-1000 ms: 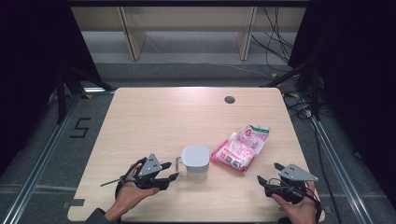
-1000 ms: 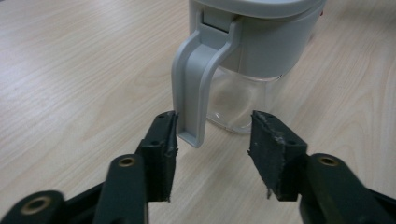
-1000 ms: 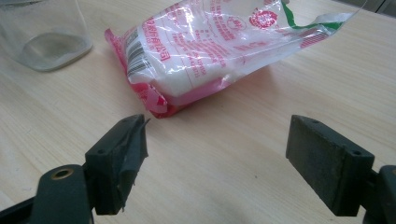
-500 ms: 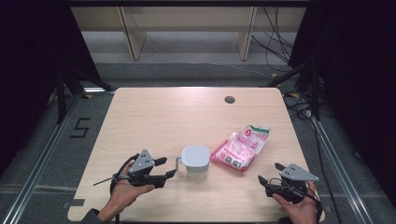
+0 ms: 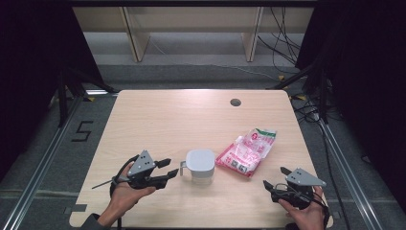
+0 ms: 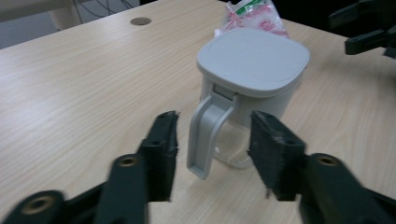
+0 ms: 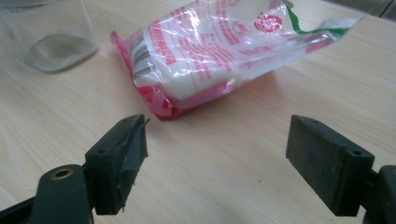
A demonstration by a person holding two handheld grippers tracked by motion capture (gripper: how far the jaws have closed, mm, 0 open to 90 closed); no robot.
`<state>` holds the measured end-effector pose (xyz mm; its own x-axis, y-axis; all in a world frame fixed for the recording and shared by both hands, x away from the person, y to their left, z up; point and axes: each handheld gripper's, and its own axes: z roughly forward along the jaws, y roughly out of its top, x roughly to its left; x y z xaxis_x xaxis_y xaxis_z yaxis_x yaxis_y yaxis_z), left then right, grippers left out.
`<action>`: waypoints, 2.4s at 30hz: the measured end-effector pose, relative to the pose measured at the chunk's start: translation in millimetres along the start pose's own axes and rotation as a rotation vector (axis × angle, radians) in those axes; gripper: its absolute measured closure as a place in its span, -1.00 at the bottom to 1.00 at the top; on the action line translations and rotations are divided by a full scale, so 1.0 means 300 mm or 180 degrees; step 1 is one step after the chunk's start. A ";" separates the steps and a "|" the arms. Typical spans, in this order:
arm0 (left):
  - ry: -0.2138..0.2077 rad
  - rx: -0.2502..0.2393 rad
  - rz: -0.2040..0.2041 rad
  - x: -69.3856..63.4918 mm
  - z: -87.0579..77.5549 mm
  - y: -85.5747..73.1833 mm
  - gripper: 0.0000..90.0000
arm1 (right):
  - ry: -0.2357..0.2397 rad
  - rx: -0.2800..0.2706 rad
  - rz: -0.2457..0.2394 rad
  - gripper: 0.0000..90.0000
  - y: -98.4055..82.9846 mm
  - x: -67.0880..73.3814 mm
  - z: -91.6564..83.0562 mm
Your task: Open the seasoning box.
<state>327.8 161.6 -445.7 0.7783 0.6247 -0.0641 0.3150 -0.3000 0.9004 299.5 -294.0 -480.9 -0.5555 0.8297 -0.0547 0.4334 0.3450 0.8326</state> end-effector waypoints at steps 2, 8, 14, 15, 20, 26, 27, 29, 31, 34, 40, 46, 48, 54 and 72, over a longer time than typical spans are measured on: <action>0.0006 -0.0045 0.0003 -0.006 -0.003 0.009 0.50 | -0.0035 -0.0048 -0.0108 -0.53 0.005 0.003 0.002; -0.0063 -0.0119 0.0142 -0.017 0.004 0.041 0.92 | 0.0003 -0.0030 -0.0088 -0.53 0.017 0.019 0.015; -0.0108 -0.0127 0.0207 -0.028 0.042 0.069 0.98 | 0.0079 0.0005 -0.0081 -0.52 0.037 0.040 0.032; -0.0114 -0.0126 0.0278 -0.023 0.044 0.076 0.98 | 0.0116 -0.0025 -0.0185 -0.52 0.041 0.036 0.041; -0.0122 -0.0146 0.0227 -0.024 0.061 0.092 0.98 | 0.0177 -0.0036 -0.0232 -0.46 0.062 0.067 0.066; -0.0119 -0.0138 0.0175 -0.008 0.103 0.093 0.98 | 0.0224 -0.0201 -0.0386 -0.44 0.103 0.073 0.089; -0.0104 -0.0113 0.0215 -0.005 0.105 0.094 0.98 | 0.0266 -0.0219 -0.0352 -0.44 0.111 0.078 0.097; -0.0131 -0.0129 0.0180 -0.001 0.117 0.093 0.98 | 0.0259 -0.0212 -0.0405 -0.44 0.121 0.086 0.106; -0.0119 -0.0101 0.0183 -0.001 0.127 0.094 0.98 | 0.0295 -0.0155 -0.0378 -0.44 0.131 0.105 0.121; -0.0117 -0.0094 0.0203 -0.001 0.133 0.093 0.98 | 0.0331 -0.0177 -0.0521 -0.43 0.147 0.112 0.142; -0.0111 -0.0104 0.0284 0.005 0.132 0.093 0.98 | 0.0476 -0.0280 -0.0621 -0.24 0.176 0.146 0.167; -0.0110 -0.0140 0.0257 0.004 0.130 0.087 0.98 | 0.0662 -0.0419 -0.0628 0.16 0.206 0.181 0.185; -0.0101 -0.0154 0.0140 0.000 0.130 0.082 0.98 | 0.0723 -0.0490 -0.0595 0.26 0.214 0.186 0.192; -0.0095 -0.0165 0.0199 0.000 0.126 0.079 0.98 | 0.0883 -0.0482 -0.0587 0.56 0.231 0.203 0.216; -0.0085 -0.0201 0.0197 0.000 0.120 0.069 0.98 | 0.1069 -0.0430 -0.0757 1.00 0.253 0.243 0.241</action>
<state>353.9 129.3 -442.5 0.8096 0.5866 -0.0182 0.2316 -0.2908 0.9283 343.3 -175.6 -461.7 -0.8385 0.5375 -0.0897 0.1811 0.4302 0.8844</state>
